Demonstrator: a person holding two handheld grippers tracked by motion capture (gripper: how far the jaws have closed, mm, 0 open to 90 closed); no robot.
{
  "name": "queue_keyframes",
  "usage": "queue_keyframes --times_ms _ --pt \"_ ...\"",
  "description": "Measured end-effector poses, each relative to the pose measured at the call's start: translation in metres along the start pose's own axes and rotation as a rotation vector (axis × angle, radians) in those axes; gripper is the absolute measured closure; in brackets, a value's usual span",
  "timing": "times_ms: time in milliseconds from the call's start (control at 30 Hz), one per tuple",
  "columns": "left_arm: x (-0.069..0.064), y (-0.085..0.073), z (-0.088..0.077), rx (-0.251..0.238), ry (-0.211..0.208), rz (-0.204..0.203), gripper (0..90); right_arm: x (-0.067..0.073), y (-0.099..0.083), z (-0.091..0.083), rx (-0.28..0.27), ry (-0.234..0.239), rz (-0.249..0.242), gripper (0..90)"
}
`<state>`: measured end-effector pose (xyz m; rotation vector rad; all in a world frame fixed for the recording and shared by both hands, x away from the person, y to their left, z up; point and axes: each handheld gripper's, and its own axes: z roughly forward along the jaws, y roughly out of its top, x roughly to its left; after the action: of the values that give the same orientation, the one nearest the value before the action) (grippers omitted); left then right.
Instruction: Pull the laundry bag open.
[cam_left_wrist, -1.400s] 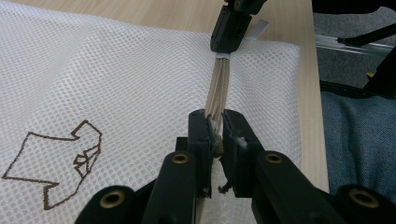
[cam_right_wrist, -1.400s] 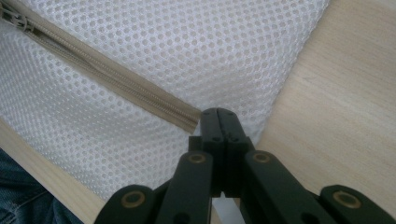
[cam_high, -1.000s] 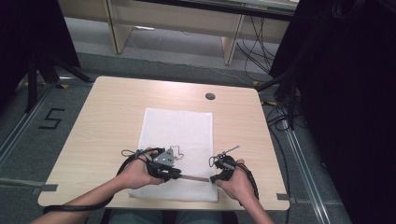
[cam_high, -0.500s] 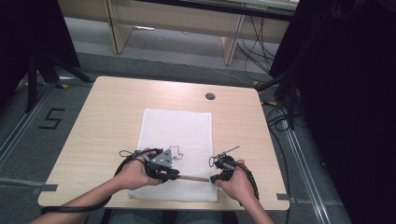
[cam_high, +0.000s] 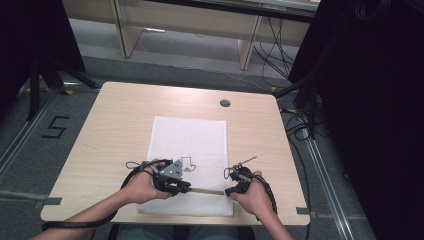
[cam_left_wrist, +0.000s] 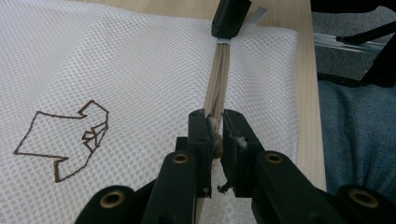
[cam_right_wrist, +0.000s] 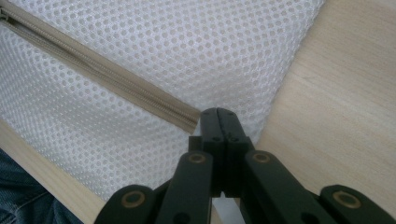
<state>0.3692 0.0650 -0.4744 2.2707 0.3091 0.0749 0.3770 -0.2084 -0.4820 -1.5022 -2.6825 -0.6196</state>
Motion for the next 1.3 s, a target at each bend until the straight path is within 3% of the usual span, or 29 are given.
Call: queue_keyframes --times_ms 1300 --pt "0.004 -0.01 -0.012 -0.008 0.004 -0.017 81.9 0.002 -0.001 0.0 -0.003 -0.014 0.01 90.0"
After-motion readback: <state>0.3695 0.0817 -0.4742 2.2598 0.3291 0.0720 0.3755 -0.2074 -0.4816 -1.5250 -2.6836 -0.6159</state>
